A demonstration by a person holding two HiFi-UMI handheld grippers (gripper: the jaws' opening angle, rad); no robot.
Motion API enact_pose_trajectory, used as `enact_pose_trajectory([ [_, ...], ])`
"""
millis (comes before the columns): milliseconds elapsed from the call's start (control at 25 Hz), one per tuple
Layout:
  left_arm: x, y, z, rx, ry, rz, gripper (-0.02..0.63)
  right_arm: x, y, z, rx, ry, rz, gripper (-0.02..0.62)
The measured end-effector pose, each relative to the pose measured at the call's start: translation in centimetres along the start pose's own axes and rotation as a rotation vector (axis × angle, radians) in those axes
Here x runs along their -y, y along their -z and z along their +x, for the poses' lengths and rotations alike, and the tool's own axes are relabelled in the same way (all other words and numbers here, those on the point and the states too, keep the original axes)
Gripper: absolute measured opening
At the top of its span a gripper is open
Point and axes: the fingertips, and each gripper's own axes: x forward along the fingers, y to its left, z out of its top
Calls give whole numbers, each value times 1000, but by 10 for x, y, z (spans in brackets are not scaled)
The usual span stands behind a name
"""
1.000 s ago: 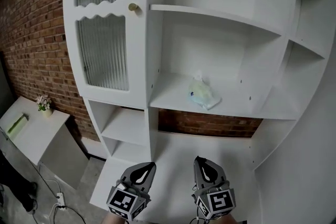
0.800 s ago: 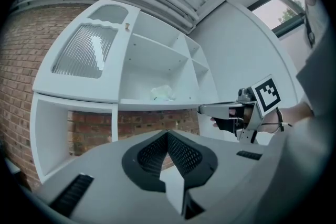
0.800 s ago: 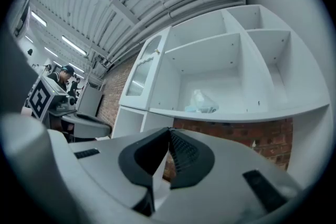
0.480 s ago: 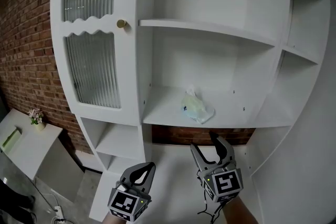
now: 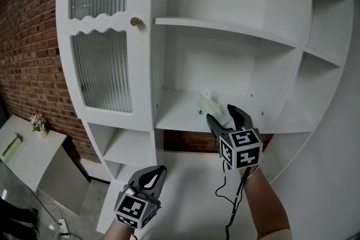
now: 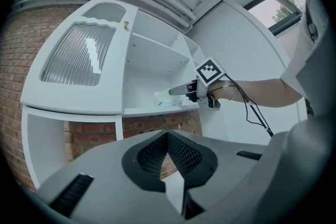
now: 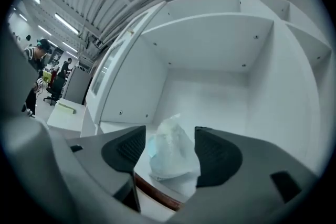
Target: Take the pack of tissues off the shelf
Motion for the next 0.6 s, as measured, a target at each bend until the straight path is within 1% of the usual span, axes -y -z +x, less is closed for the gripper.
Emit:
enact_pose_trajectory([
  [200, 3, -1, 4, -3, 21, 27, 14, 4, 14, 20, -113, -28, 11, 272],
  [320, 1, 2, 4, -8, 18, 24, 14, 5, 21, 24, -145, -15, -14, 227],
  [440, 0, 4, 2, -12, 14, 20, 14, 6, 23, 24, -154, 5, -46, 151],
  [480, 0, 5, 1, -12, 13, 20, 14, 6, 24, 23, -155, 11, -54, 116],
  [600, -1, 5, -1, -8, 5, 13, 14, 6, 23, 21, -146, 26, -70, 70],
])
